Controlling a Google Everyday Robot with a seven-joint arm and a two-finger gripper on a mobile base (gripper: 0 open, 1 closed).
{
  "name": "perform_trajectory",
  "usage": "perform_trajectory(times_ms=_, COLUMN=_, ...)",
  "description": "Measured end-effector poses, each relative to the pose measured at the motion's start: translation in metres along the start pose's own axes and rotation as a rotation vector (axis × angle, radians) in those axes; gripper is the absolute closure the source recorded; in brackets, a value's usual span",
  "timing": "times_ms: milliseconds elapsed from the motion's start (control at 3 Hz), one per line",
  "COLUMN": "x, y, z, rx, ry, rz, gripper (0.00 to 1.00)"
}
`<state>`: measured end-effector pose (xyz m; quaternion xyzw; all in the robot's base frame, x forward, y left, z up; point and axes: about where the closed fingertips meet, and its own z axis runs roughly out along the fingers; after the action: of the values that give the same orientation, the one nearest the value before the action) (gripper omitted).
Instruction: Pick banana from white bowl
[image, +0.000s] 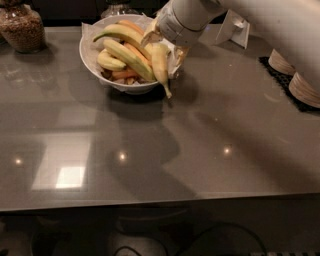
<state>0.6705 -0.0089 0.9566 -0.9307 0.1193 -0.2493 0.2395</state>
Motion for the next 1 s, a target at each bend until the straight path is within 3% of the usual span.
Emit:
perform_trajectory(times_ms=667, x=0.011, y=0.007, z=0.032, rx=-0.025, ry=-0.03, rz=-0.063, gripper=0.33)
perform_trajectory(times_ms=1000, x=0.022, y=0.005, z=0.046, rx=-0.025, ry=-0.03, rz=-0.092, gripper=0.43)
